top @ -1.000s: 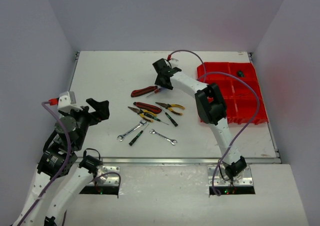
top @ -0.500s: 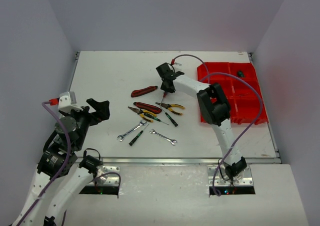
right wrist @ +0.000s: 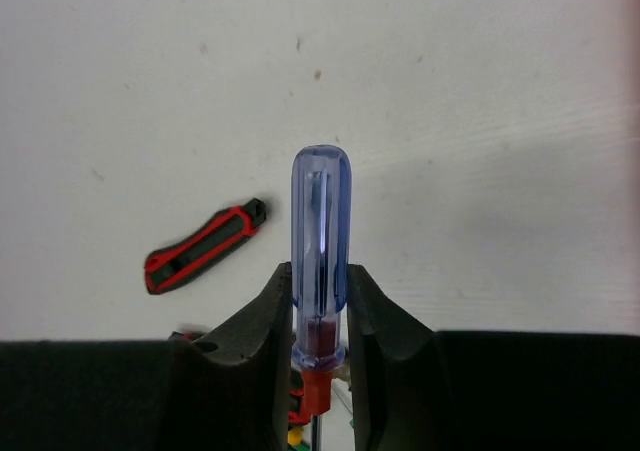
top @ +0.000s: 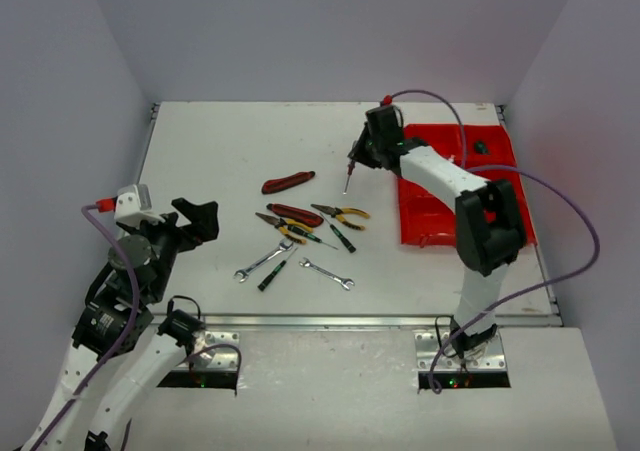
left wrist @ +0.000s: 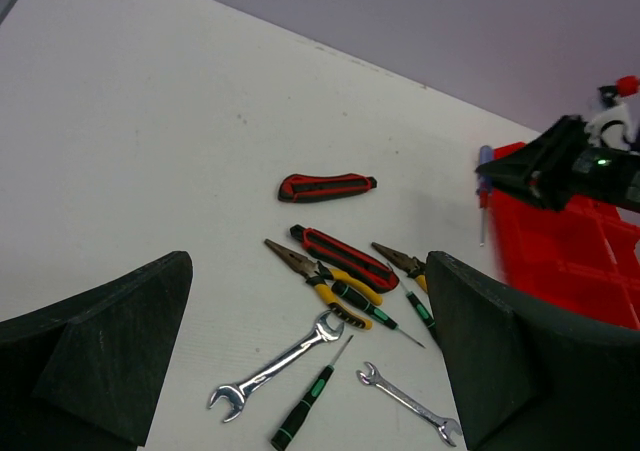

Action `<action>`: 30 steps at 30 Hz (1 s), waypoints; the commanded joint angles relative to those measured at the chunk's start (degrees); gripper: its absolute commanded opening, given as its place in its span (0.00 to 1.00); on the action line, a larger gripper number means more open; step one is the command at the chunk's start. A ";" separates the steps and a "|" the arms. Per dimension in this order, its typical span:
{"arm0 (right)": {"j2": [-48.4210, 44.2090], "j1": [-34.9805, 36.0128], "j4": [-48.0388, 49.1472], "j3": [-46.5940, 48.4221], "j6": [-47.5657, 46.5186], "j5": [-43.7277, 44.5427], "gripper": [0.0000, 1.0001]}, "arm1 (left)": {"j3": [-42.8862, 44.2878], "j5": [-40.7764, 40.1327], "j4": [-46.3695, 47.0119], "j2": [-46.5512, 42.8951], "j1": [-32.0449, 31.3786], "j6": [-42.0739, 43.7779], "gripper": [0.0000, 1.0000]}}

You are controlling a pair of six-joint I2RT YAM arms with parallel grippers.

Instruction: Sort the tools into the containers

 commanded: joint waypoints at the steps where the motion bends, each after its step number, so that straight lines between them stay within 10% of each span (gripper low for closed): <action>1: -16.09 -10.04 5.84 -6.35 -6.39 -1.59 0.00 | 0.17 -0.71 1.69 -0.88 -0.74 -0.60 1.00; 11: -25.84 -33.05 3.55 -14.31 -12.02 10.99 0.00 | 0.17 -0.79 1.59 -0.93 -0.74 -0.62 1.00; 30: -10.68 -39.95 5.40 -7.11 -22.07 13.88 0.00 | 0.16 -0.09 1.88 -1.84 -0.92 -0.34 1.00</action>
